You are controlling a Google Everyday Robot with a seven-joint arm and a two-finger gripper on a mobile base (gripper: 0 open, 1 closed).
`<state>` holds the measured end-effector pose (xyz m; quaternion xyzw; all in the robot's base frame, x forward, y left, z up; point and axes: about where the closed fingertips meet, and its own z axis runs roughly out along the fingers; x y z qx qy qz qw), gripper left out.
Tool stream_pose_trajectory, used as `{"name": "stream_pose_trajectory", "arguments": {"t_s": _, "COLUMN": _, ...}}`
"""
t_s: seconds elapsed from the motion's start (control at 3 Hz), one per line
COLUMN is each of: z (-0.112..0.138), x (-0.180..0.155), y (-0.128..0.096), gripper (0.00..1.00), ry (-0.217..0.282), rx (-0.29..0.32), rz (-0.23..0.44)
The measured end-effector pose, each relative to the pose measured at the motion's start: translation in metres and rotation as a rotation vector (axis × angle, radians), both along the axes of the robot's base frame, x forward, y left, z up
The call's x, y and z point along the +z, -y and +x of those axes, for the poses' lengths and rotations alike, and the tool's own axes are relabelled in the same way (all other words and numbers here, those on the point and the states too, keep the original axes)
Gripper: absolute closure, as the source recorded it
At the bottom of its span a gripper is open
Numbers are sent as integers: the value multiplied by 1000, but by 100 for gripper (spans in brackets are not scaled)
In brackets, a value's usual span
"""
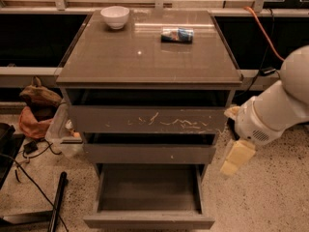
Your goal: Close bottom drawer
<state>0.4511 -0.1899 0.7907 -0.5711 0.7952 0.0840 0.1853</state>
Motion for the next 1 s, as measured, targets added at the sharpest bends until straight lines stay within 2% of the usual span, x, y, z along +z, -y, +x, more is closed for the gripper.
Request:
{"name": "stream_pose_trajectory", "arguments": {"t_s": 0.33, "z": -21, "x": -81, "y": -38, "gripper": 0, "ry": -62, "rx": -4, "rz": 138}}
{"name": "stream_pose_trajectory", "arguments": {"t_s": 0.67, "z": -40, "x": -172, "y": -90, "gripper": 0, "ry": -127, "rx": 32, "rz": 253}}
{"name": "stream_pose_trajectory", "arguments": {"t_s": 1.0, "z": -40, "x": -172, "y": -90, "gripper": 0, "ry": -127, "rx": 33, "rz": 253}}
